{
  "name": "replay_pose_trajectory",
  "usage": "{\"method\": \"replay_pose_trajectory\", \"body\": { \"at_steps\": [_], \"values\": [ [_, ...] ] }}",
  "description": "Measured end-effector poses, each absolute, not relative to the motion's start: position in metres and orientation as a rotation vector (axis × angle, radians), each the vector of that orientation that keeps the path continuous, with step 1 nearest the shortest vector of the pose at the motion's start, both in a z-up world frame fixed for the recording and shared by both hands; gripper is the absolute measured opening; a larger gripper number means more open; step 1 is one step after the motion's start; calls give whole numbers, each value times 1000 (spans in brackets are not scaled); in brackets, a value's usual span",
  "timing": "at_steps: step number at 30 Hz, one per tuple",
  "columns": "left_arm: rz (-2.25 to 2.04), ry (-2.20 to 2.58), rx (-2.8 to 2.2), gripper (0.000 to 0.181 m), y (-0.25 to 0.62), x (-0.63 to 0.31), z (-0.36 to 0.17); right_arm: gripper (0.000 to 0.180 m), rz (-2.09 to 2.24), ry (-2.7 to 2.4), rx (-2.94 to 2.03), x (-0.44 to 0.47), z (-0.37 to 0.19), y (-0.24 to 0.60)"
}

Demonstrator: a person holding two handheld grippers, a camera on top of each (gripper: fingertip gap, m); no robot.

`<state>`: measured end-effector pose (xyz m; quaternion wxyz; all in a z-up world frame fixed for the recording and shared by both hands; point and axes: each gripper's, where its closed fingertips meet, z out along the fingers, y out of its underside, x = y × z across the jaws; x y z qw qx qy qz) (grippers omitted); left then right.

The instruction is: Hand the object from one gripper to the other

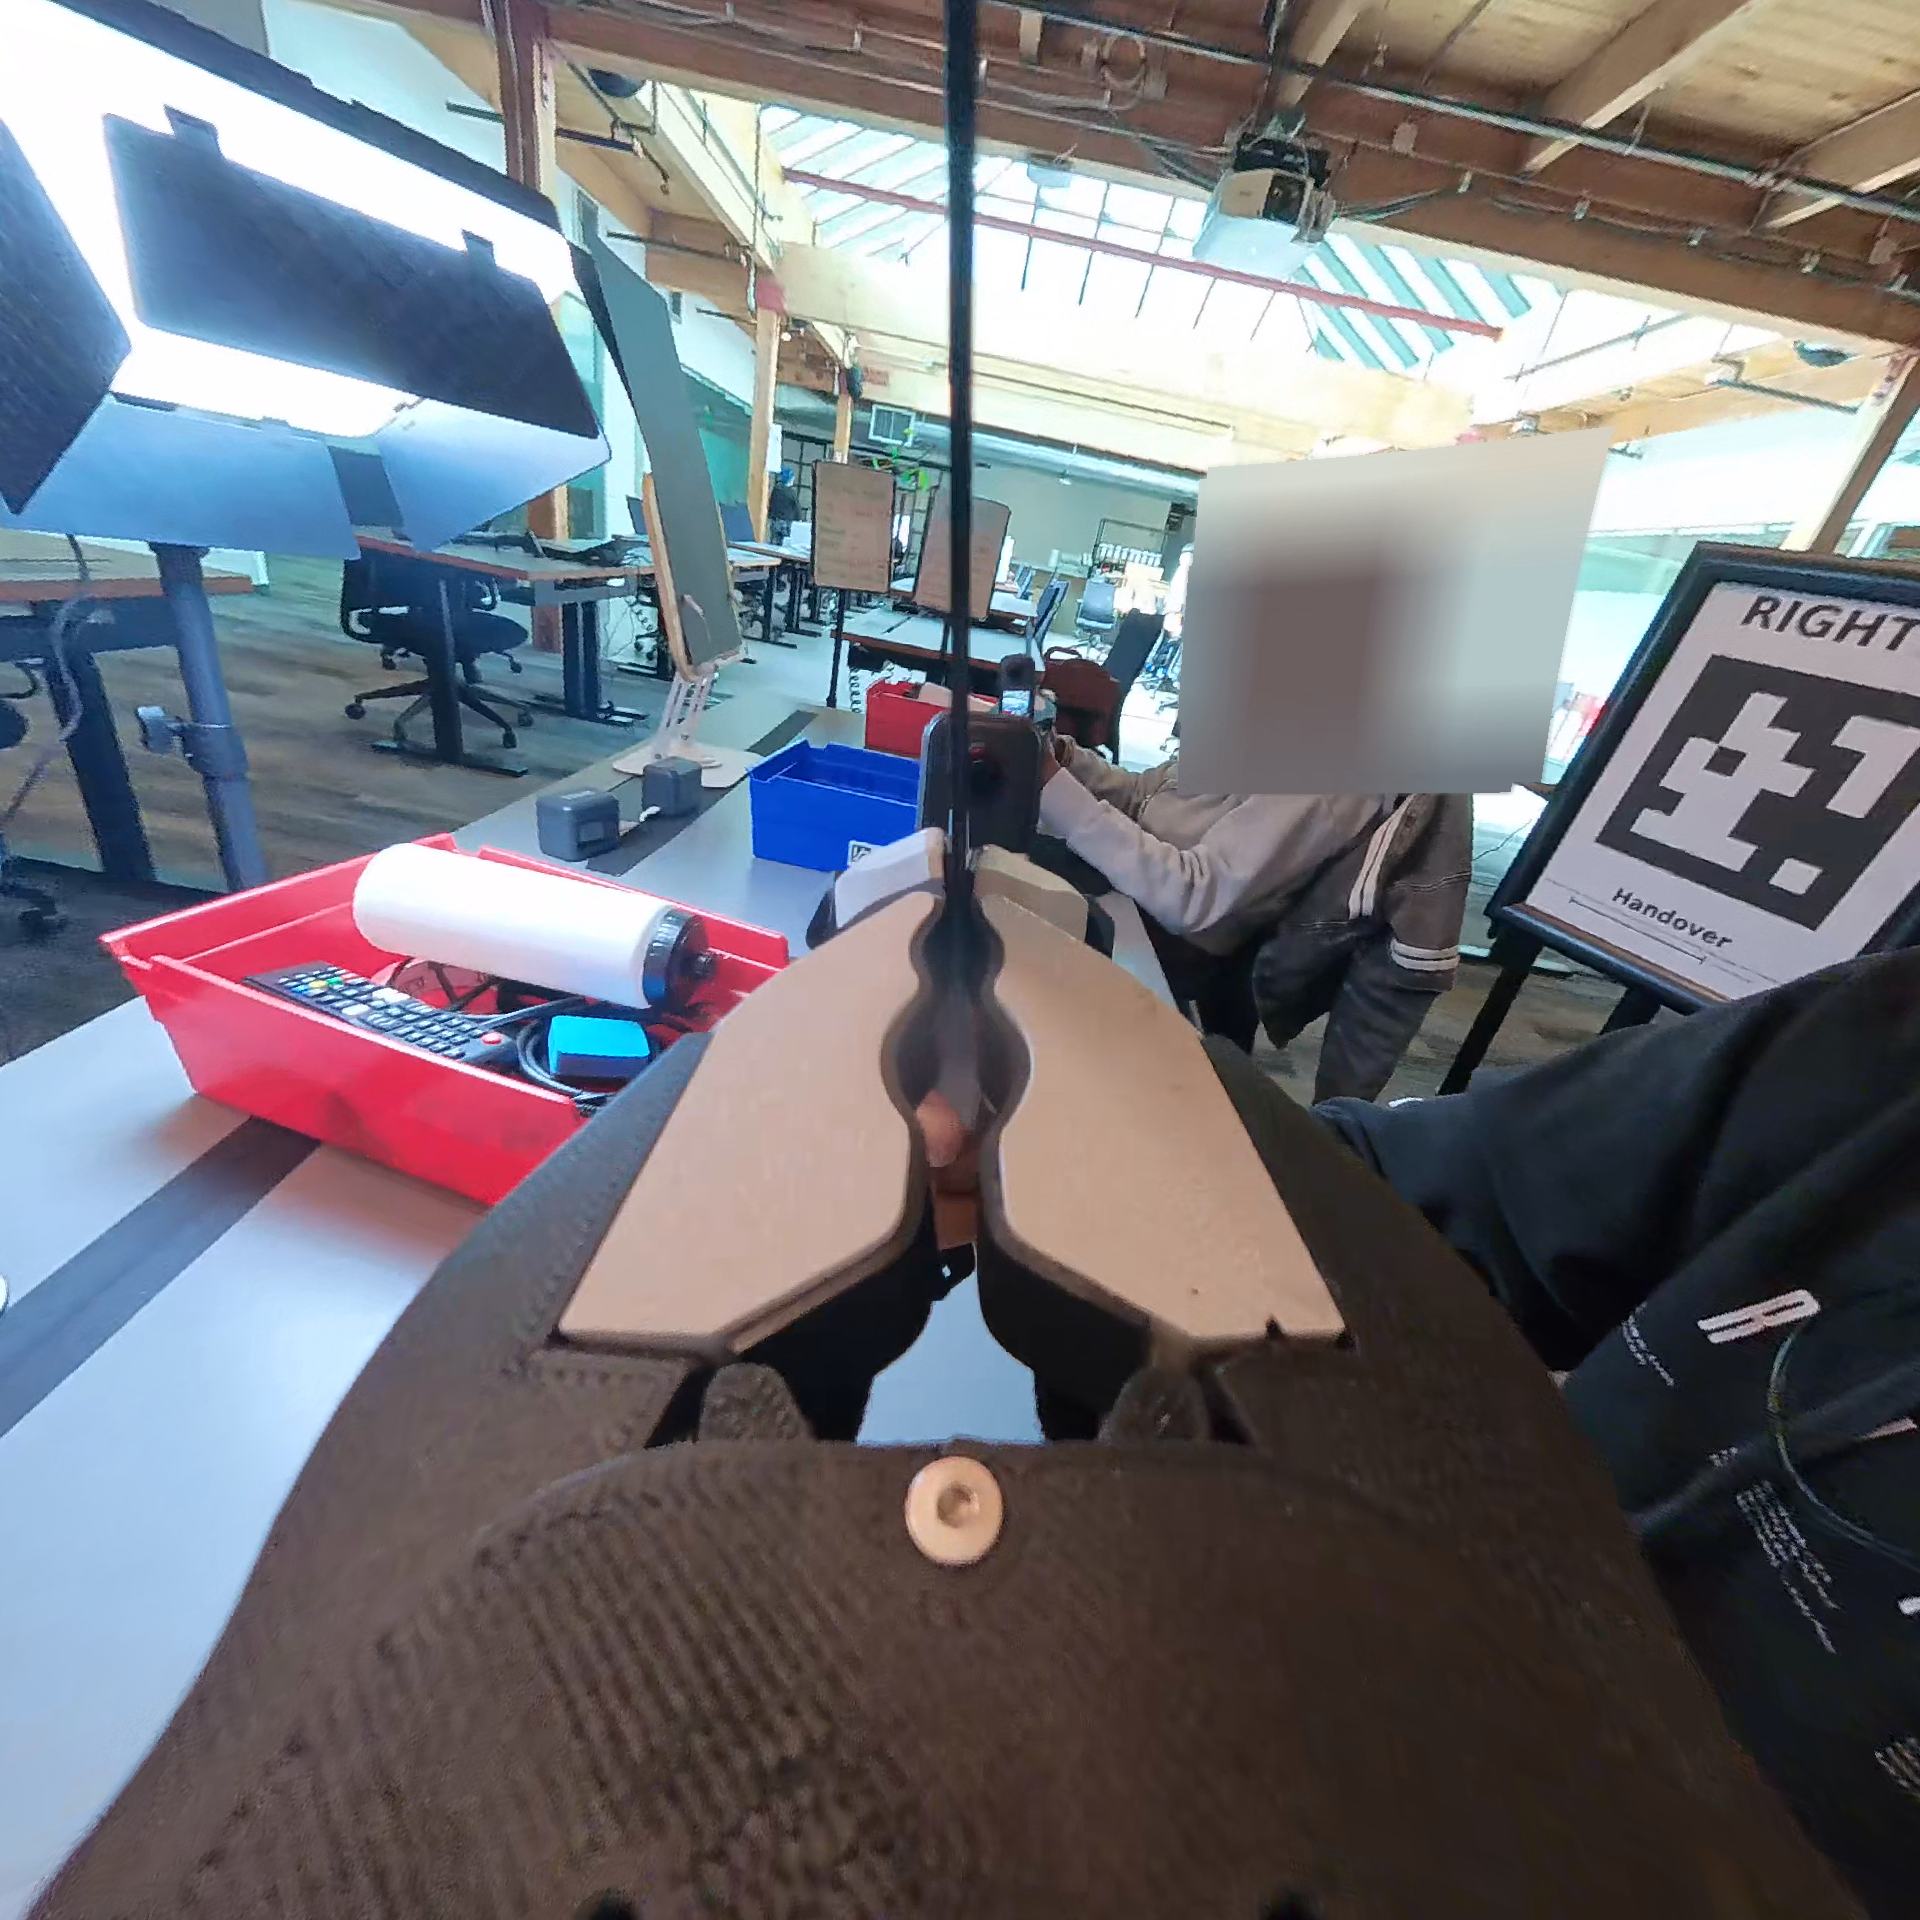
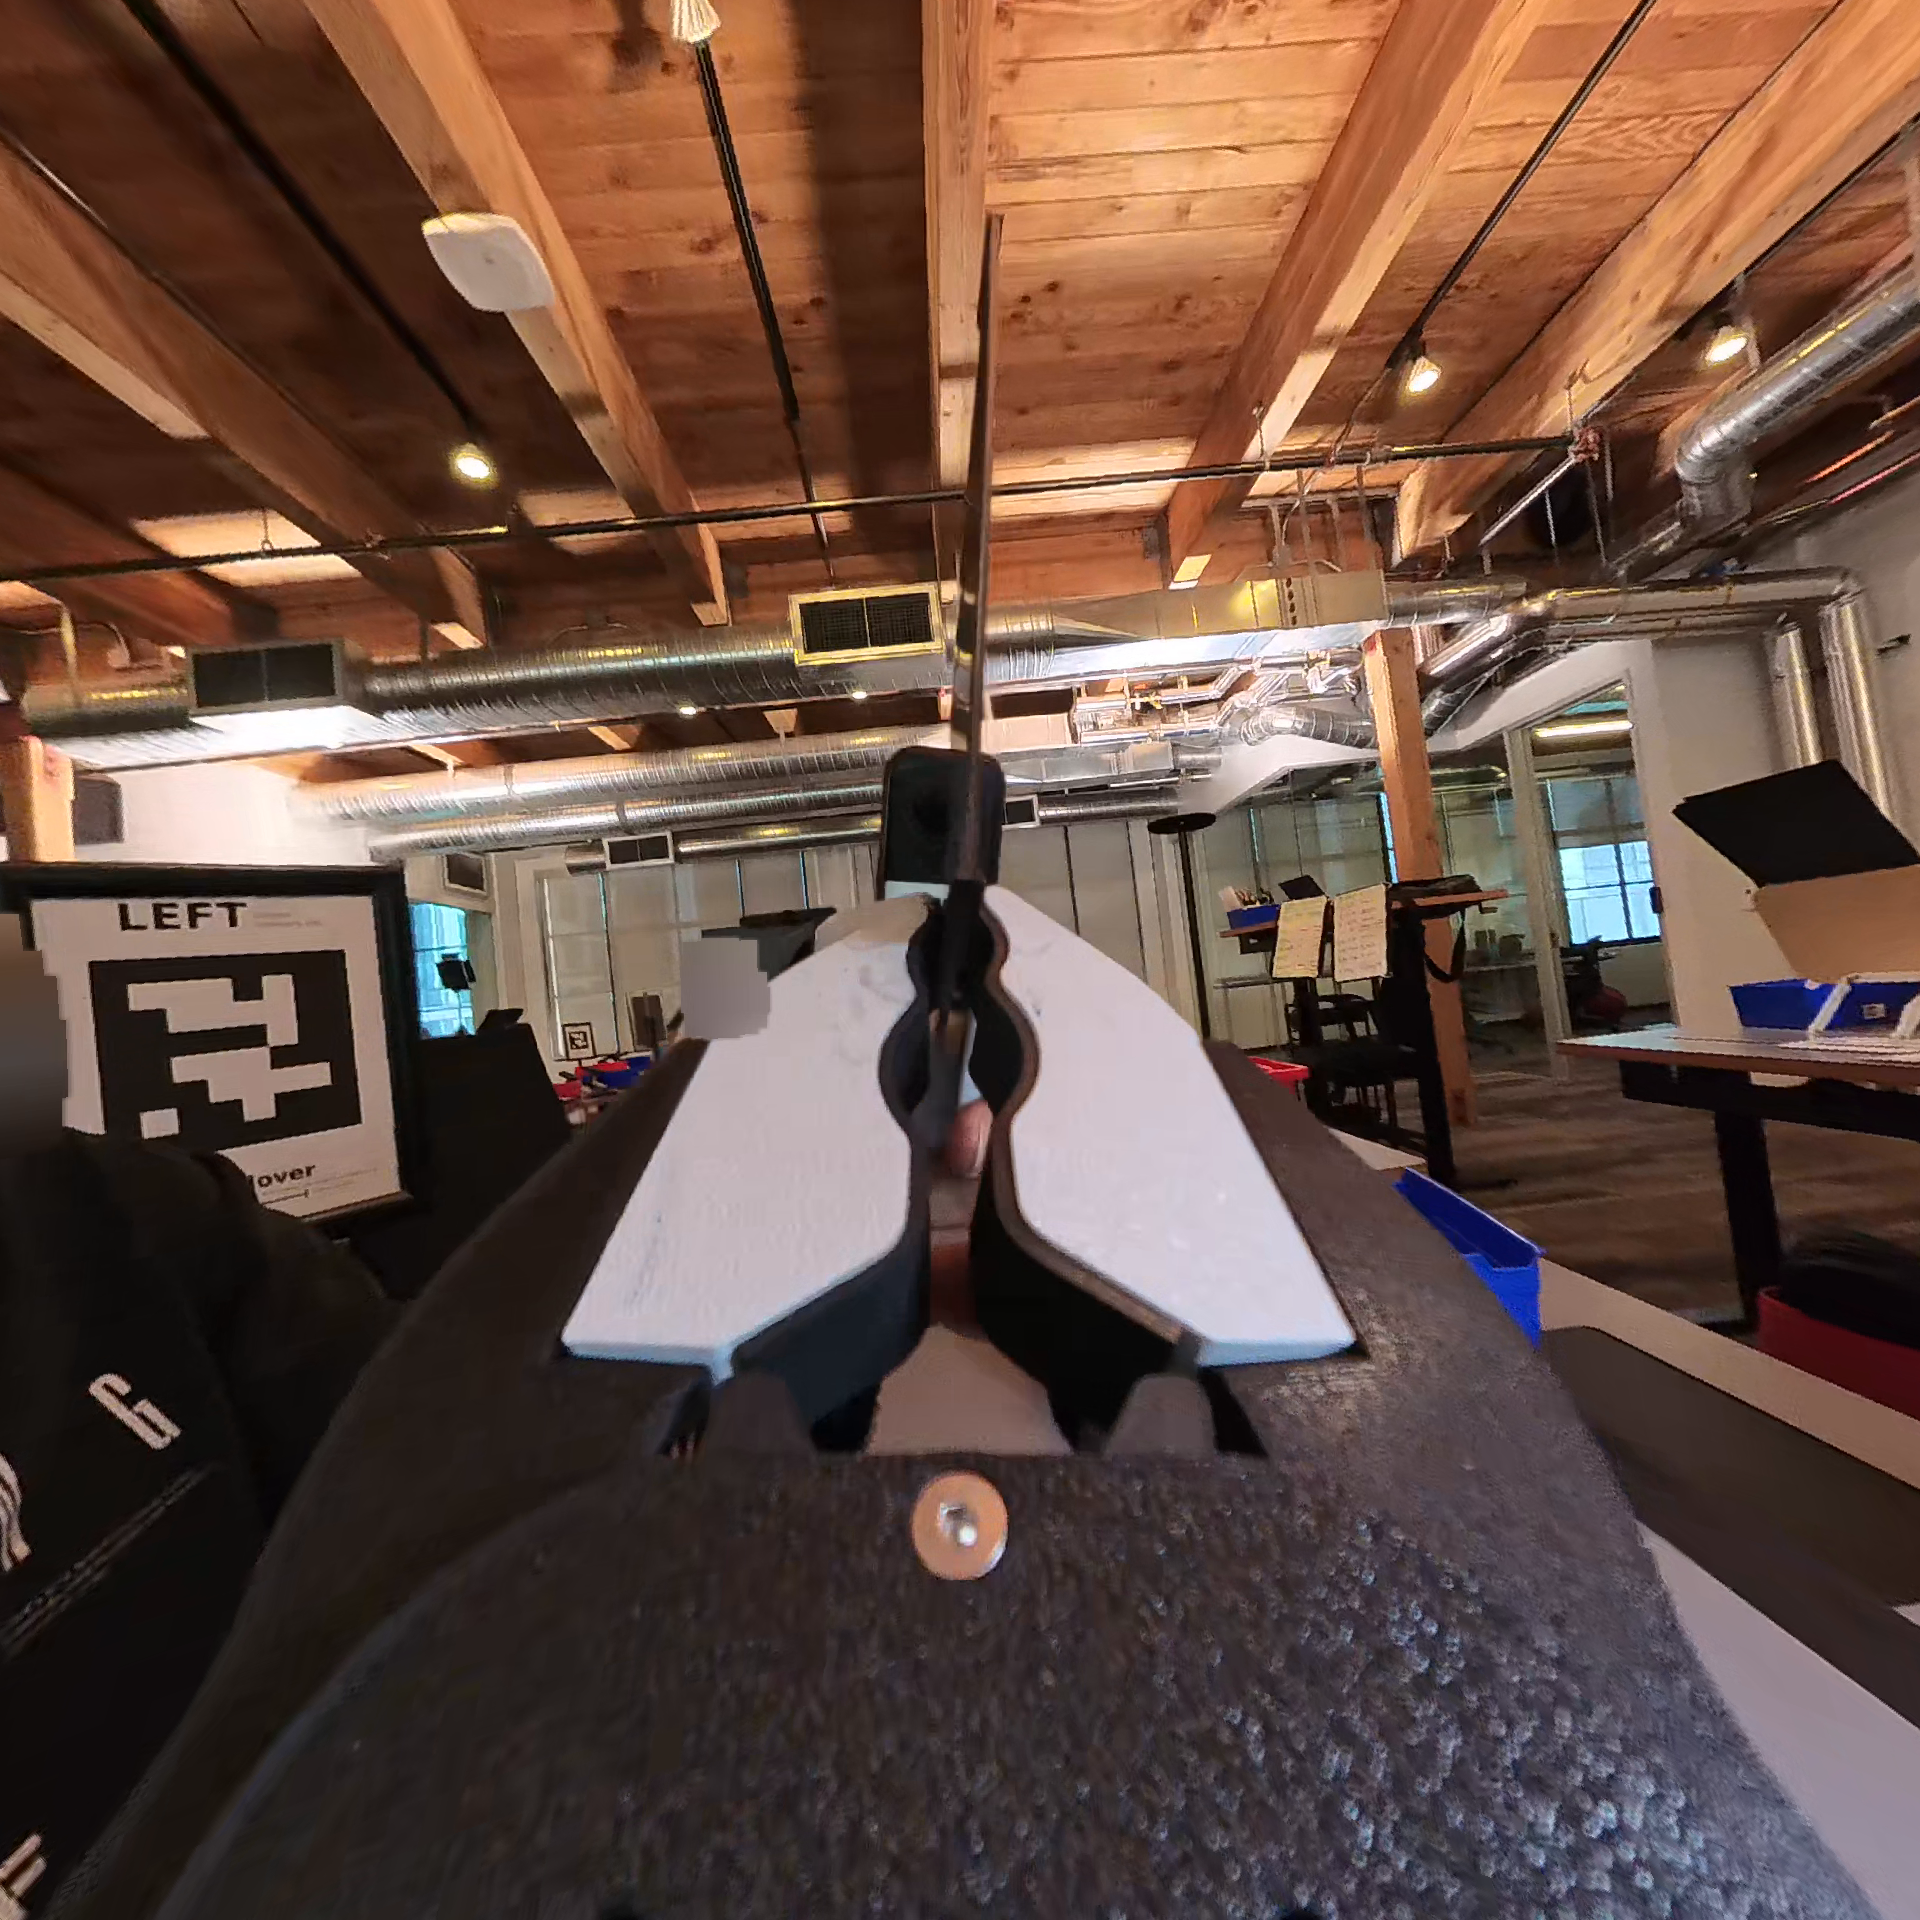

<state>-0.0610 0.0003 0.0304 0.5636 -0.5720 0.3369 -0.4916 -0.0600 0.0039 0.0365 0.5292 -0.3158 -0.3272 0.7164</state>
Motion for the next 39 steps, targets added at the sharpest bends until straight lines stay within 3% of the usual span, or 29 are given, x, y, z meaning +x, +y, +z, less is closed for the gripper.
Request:
{"method": "replay_pose_trajectory", "body": {
  "at_steps": [4, 7, 10, 17, 19, 25, 28, 31, 37, 39],
  "values": [
    [-1156, 765, -1240, 2, -1, -57, 37, 2, 1799, -679, -711, -55, 43, 4],
    [-1151, 765, -1190, 13, -3, -45, 35, 2, 1886, -577, -672, -47, 49, 7],
    [-1068, 746, -1180, 3, 3, -45, 35, 2, 1903, -539, -669, -47, 49, 7],
    [-1128, 820, -1308, 3, -1, -58, 29, 12, 1742, -704, -758, -52, 44, 10],
    [-1125, 830, -1322, 2, -1, -61, 29, 3, 1743, -767, -763, -53, 42, 6],
    [-1161, 765, -1186, 2, -2, -62, 39, 2, 1770, -686, -723, -51, 48, 5],
    [-1112, 707, -1108, 13, 0, -58, 44, 2, 1832, -629, -696, -49, 51, 2],
    [-1082, 735, -1103, 3, -3, -55, 44, 2, 1823, -620, -706, -53, 50, 2],
    [-1131, 781, -1193, 2, -3, -65, 41, 9, 1754, -729, -792, -60, 43, 5],
    [-1132, 786, -1216, 2, -3, -68, 41, 4, 1749, -766, -796, -61, 41, 4]
  ]
}}
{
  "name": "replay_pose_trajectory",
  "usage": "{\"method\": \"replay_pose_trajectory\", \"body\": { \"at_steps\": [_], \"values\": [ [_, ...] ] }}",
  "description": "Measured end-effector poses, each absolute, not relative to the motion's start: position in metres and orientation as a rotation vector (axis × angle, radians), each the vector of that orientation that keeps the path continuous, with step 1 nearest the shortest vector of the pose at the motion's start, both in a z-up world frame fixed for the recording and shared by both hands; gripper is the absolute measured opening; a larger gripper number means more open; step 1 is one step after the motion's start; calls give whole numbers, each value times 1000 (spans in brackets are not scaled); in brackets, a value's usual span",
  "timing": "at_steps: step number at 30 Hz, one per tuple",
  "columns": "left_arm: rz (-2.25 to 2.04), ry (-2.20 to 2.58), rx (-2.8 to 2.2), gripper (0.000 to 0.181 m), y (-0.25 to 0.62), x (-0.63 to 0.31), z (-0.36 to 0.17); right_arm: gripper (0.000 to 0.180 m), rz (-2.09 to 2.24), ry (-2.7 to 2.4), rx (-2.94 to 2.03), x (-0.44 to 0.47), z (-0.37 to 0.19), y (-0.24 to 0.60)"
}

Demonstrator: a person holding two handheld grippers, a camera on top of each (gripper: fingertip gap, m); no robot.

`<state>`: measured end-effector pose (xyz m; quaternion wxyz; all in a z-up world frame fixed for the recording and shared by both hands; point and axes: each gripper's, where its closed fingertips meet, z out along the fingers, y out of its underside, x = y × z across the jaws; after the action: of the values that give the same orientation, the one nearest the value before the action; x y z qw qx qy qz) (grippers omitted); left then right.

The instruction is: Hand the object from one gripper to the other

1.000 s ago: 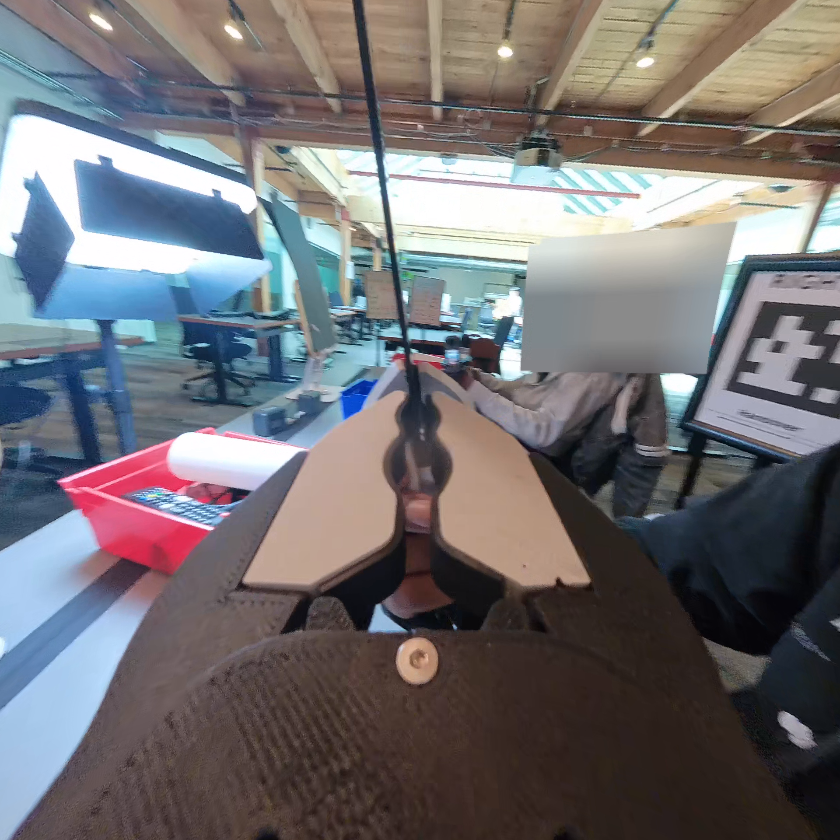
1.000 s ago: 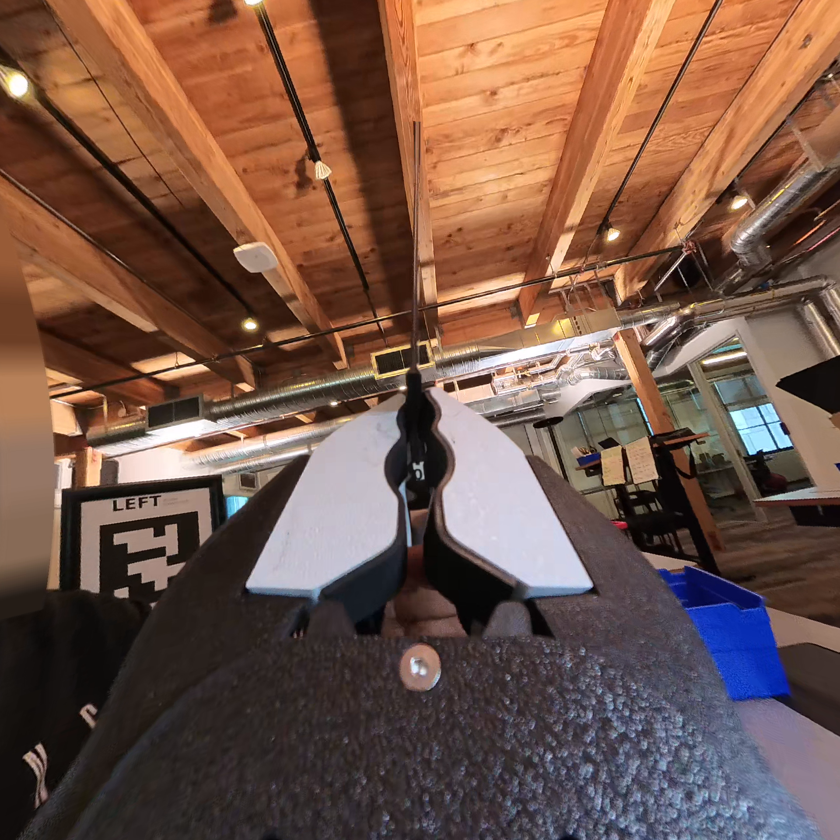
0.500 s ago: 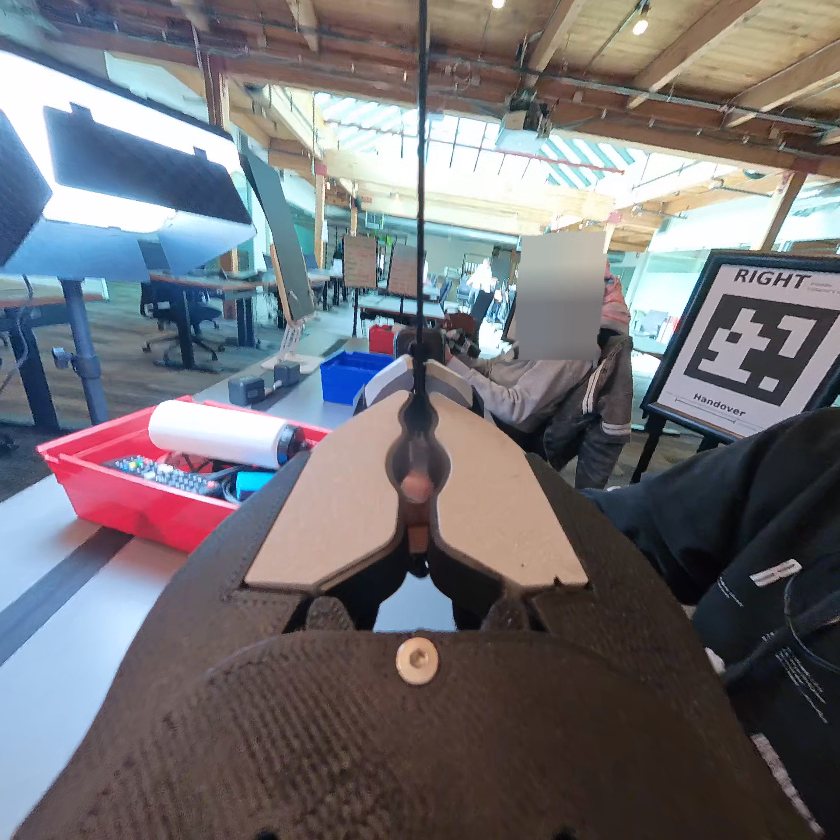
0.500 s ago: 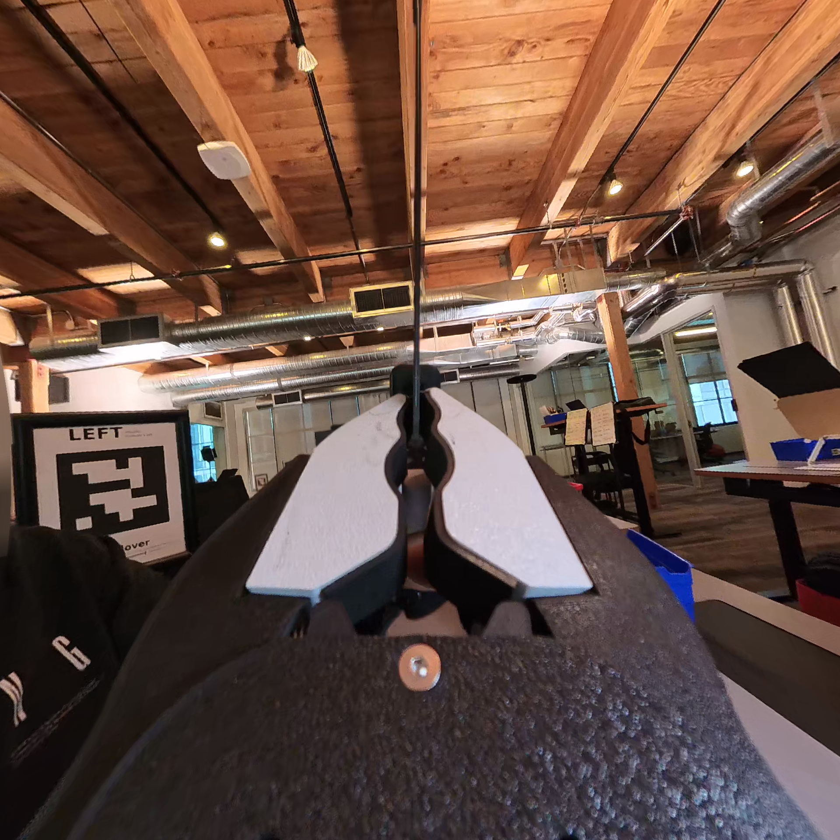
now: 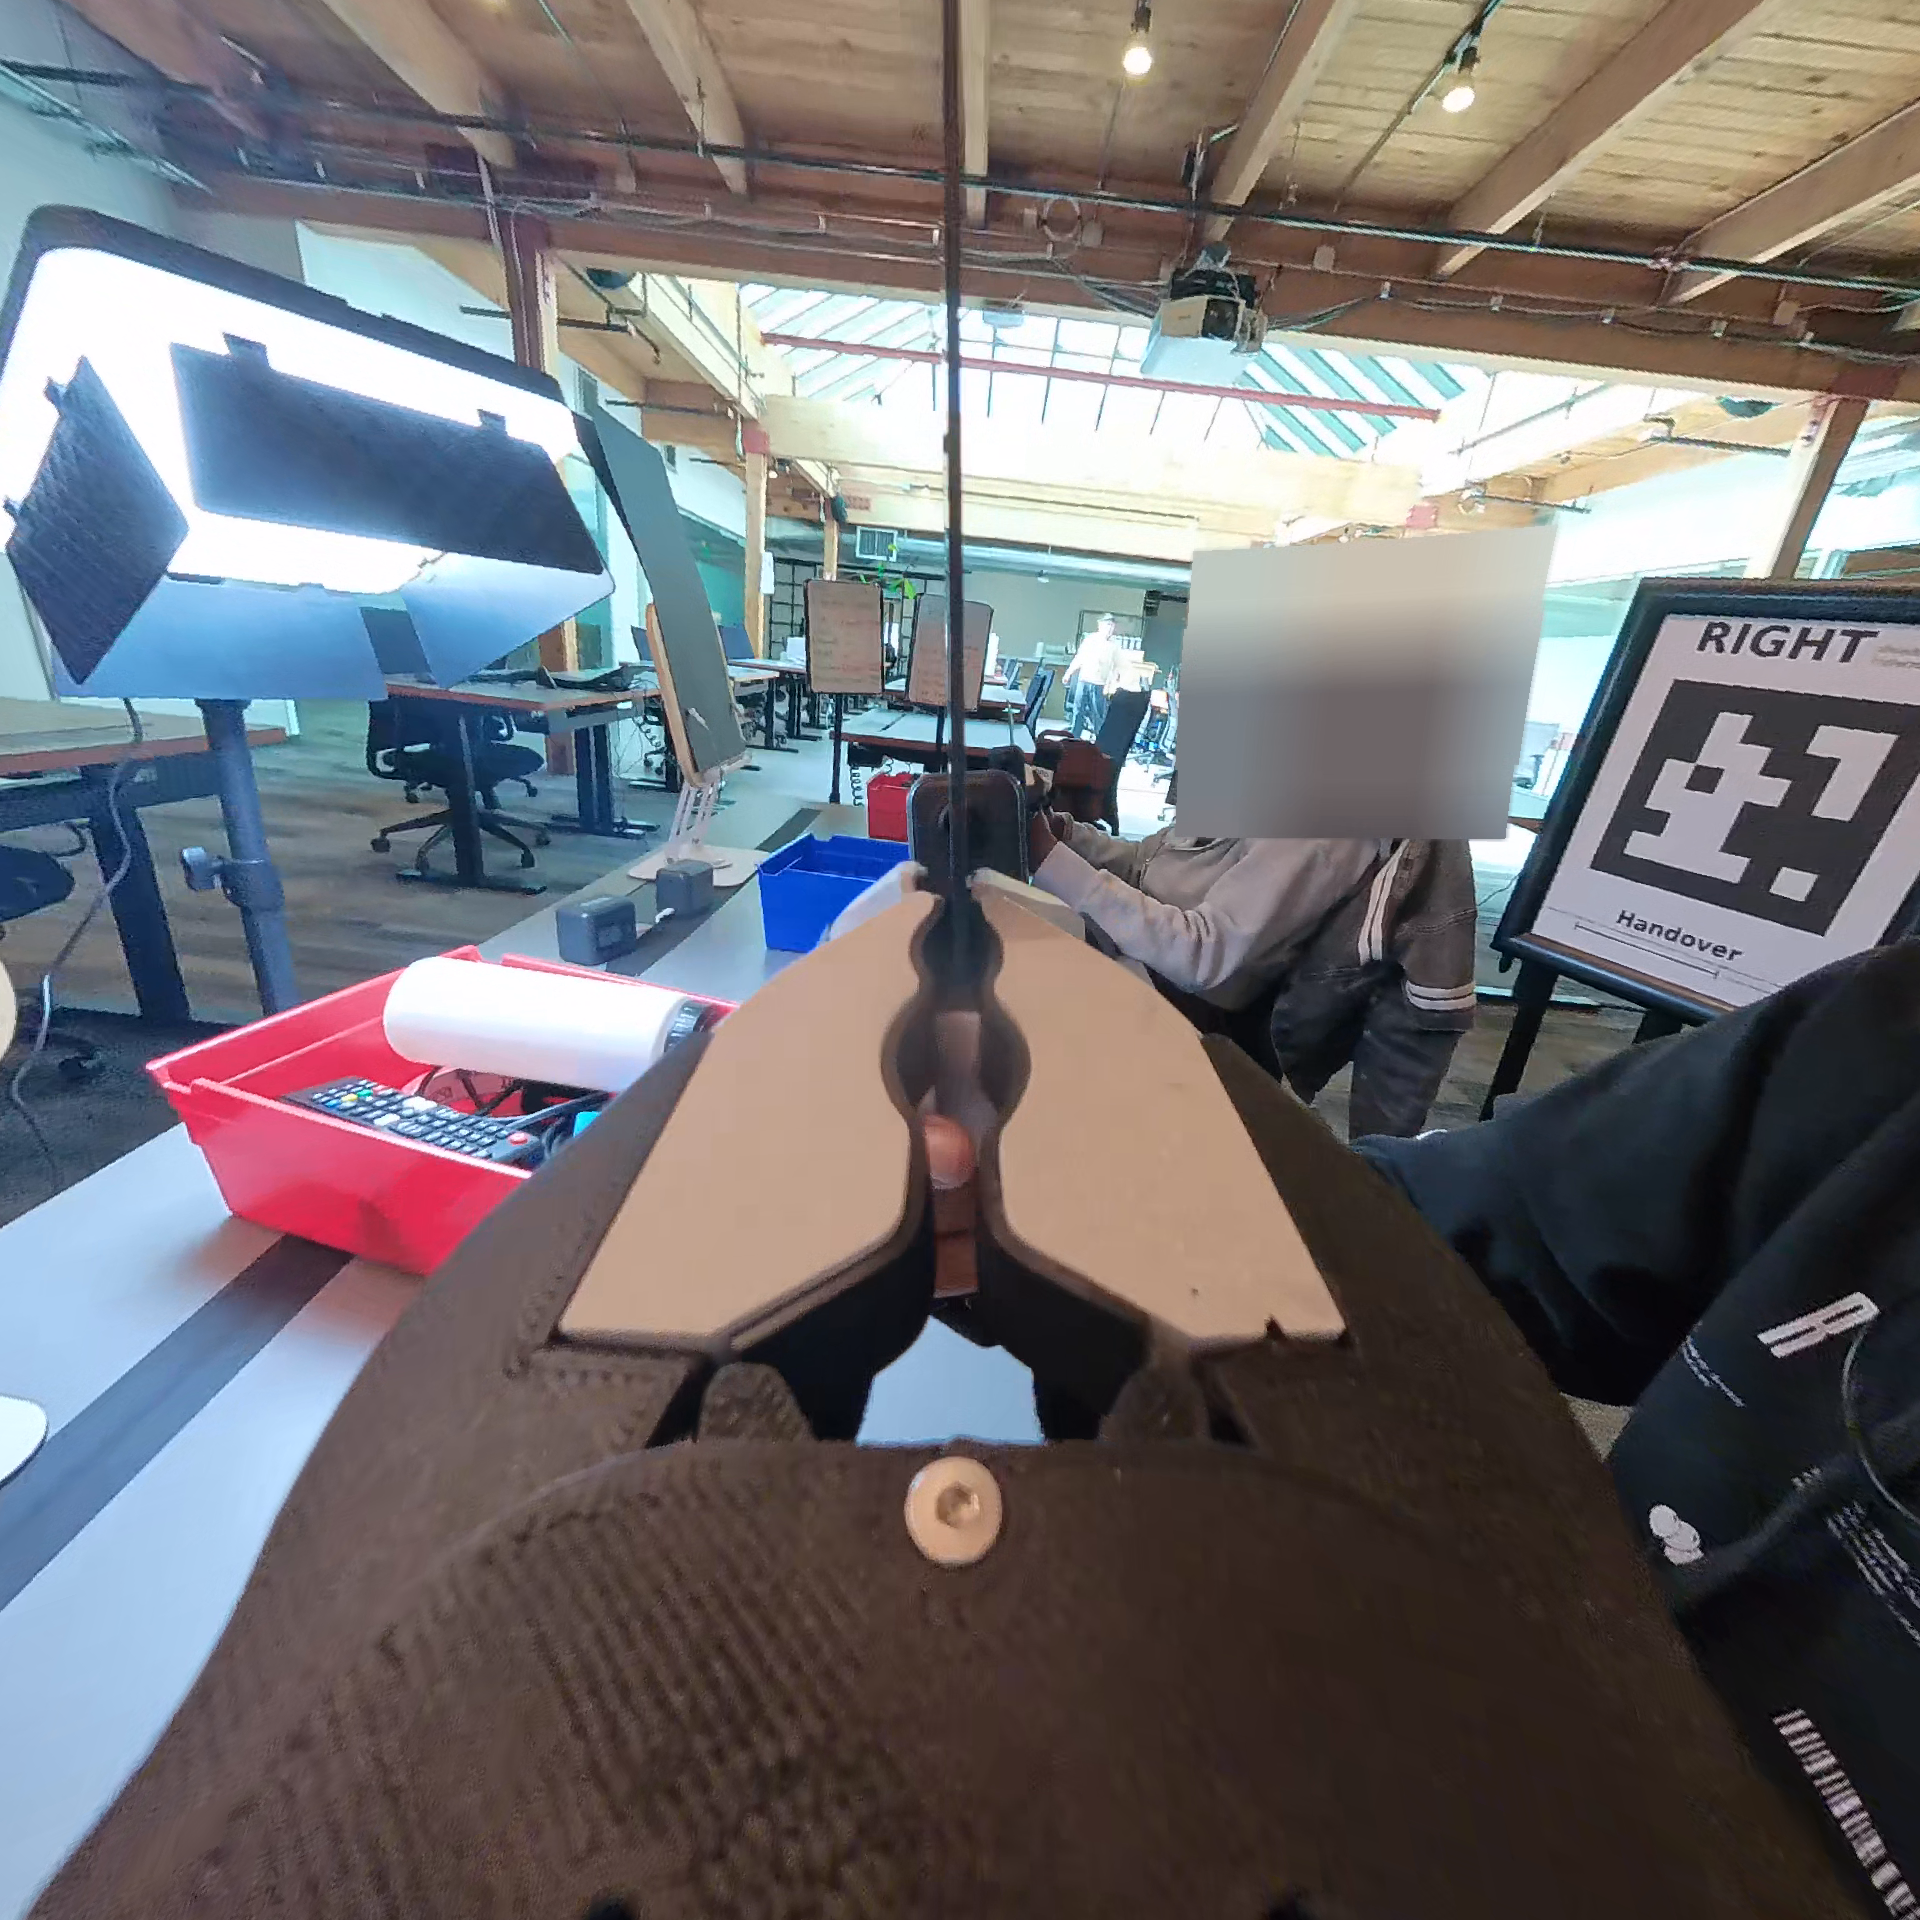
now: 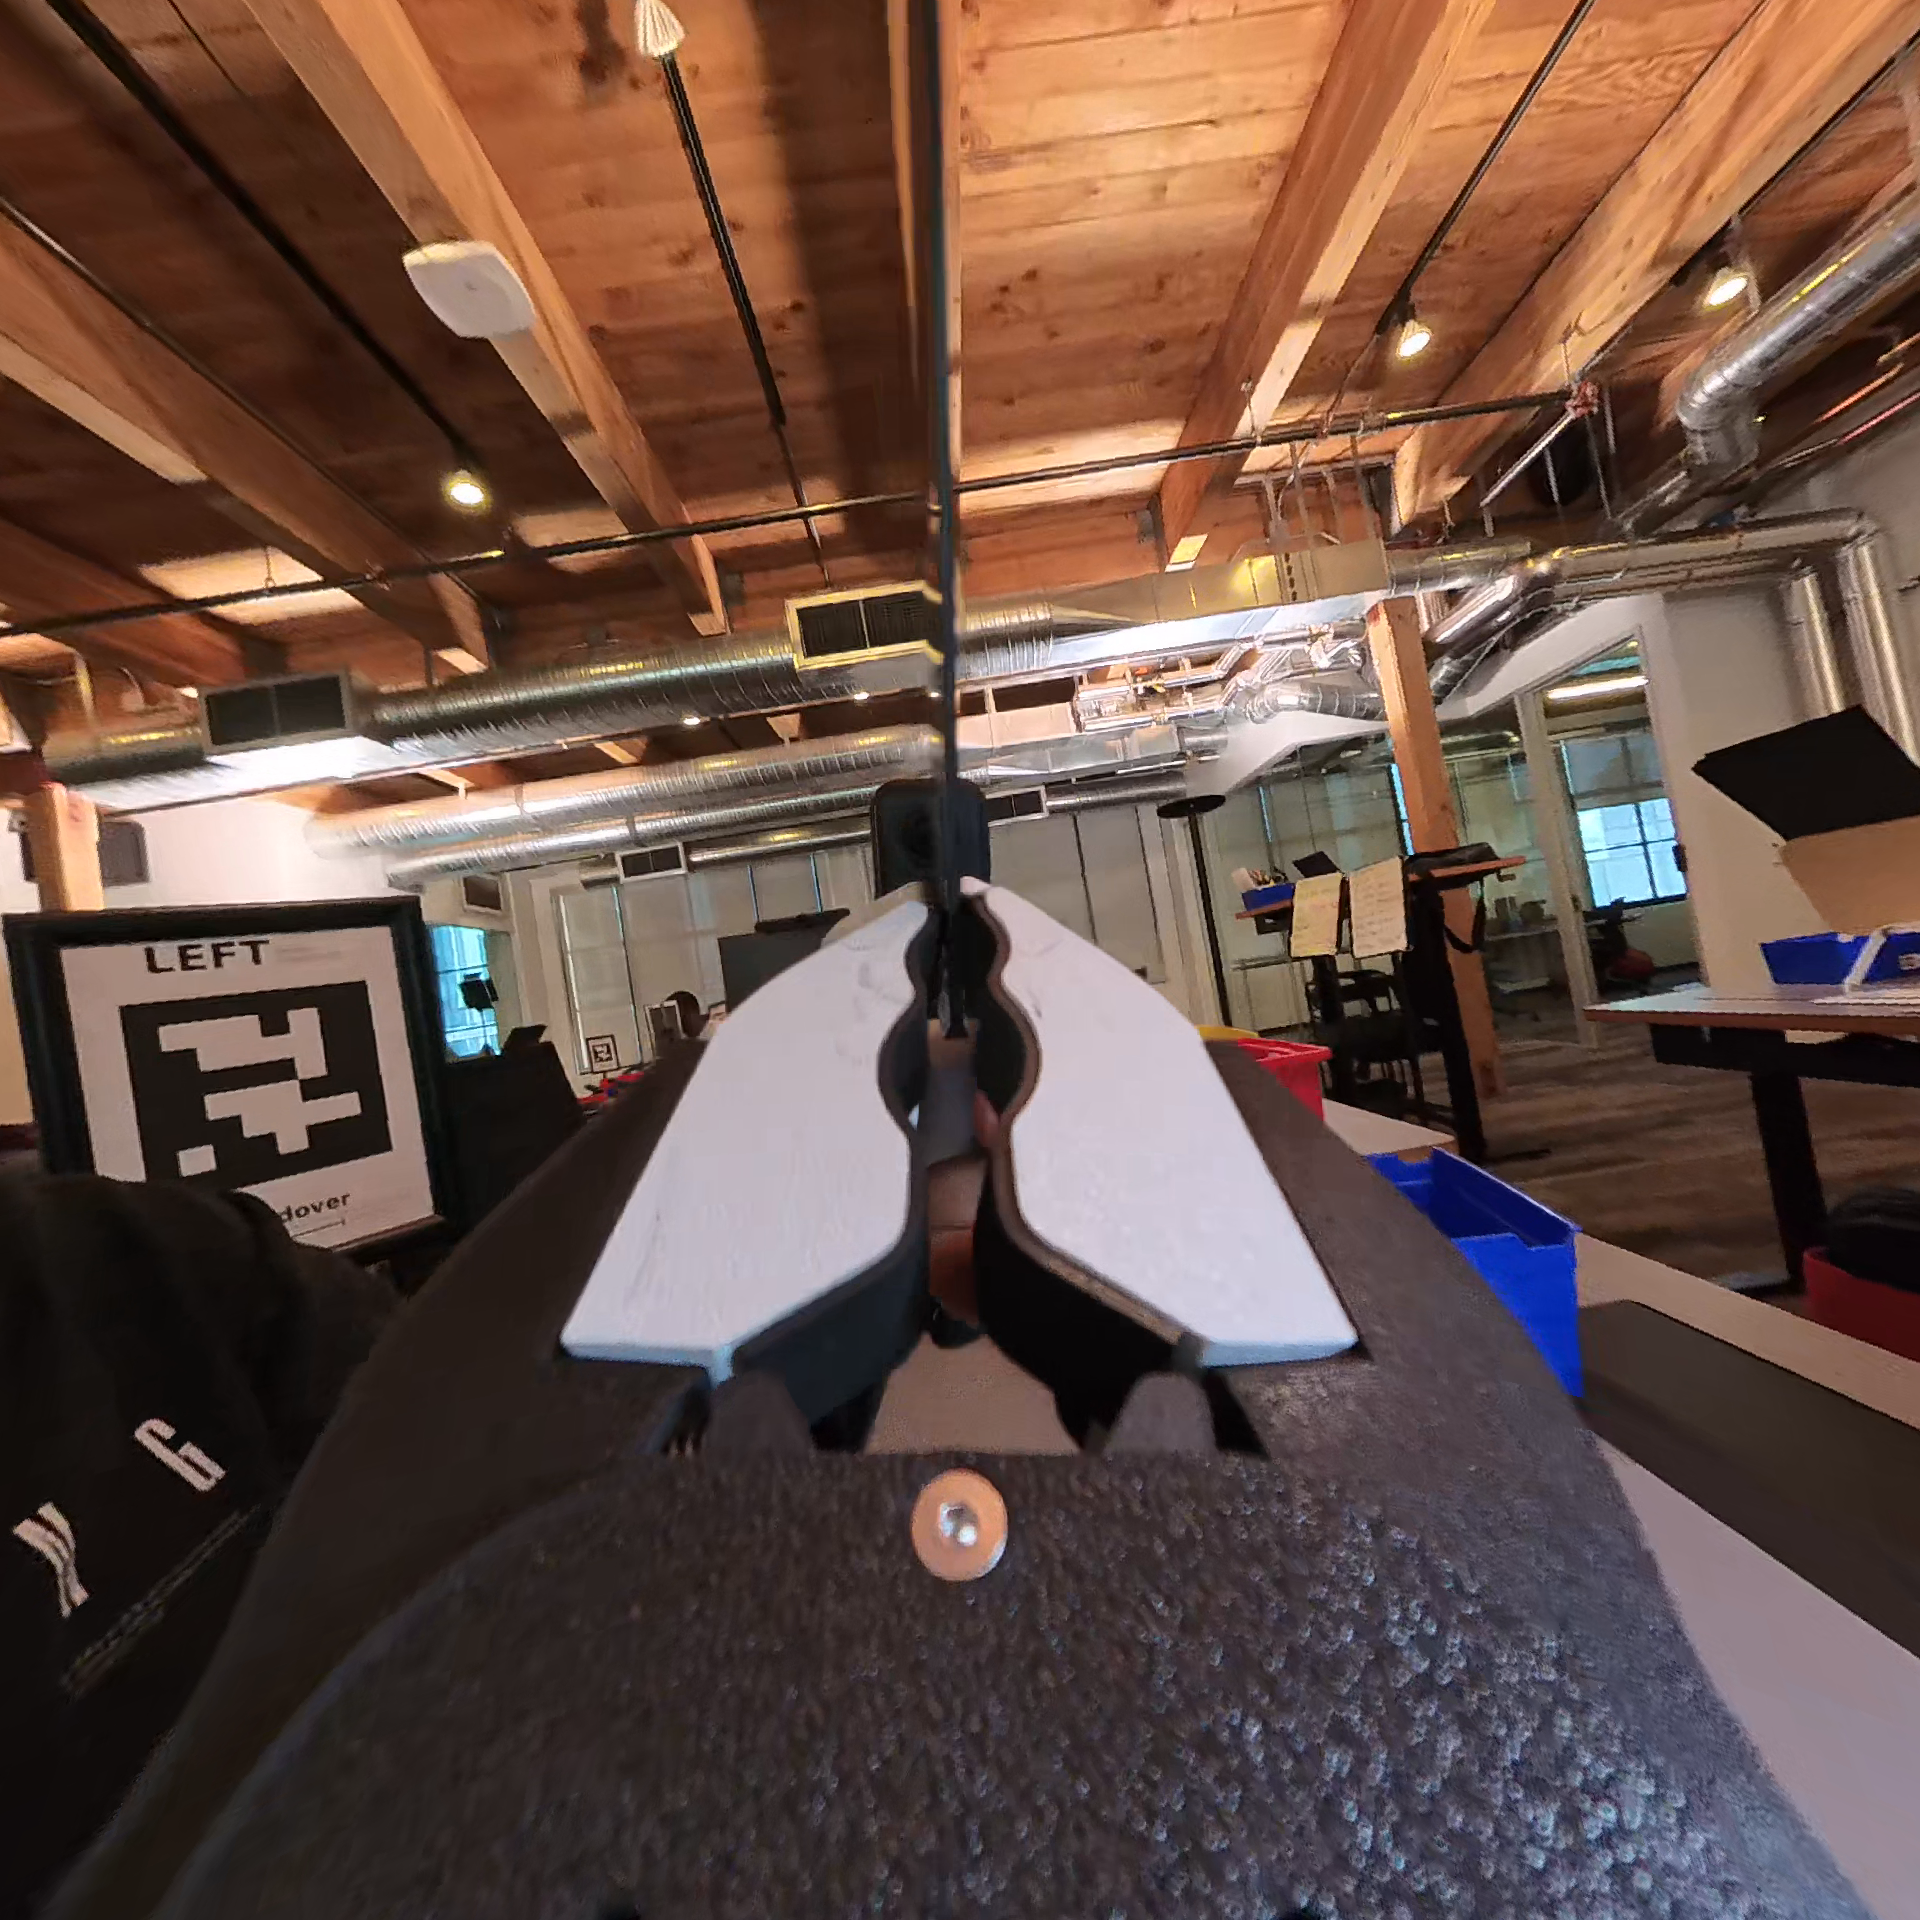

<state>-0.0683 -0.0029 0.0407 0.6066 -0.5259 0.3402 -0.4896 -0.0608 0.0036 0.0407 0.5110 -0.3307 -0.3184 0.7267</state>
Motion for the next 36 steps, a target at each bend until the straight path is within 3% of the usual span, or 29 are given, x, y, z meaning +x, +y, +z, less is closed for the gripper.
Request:
{"method": "replay_pose_trajectory", "body": {
  "at_steps": [6, 8, 12, 26, 29, 32, 36],
  "values": [
    [-1152, 707, -1126, 3, -1, -70, 47, 2, 1754, -715, -766, -61, 43, 3],
    [-1127, 699, -1120, 12, 1, -65, 46, 2, 1767, -704, -759, -60, 44, 2],
    [-1123, 731, -1121, 3, -3, -63, 46, 2, 1758, -733, -781, -64, 43, -1],
    [-1205, 763, -1131, 2, -9, -69, 47, 2, 1686, -817, -798, -60, 48, -4],
    [-1174, 779, -1150, 16, -8, -60, 42, 2, 1707, -802, -808, -59, 49, -2],
    [-1143, 769, -1153, 2, -5, -56, 39, 2, 1714, -800, -824, -61, 48, -2],
    [-1164, 759, -1175, 2, -2, -58, 38, 3, 1695, -796, -859, -63, 47, 1]
  ]
}}
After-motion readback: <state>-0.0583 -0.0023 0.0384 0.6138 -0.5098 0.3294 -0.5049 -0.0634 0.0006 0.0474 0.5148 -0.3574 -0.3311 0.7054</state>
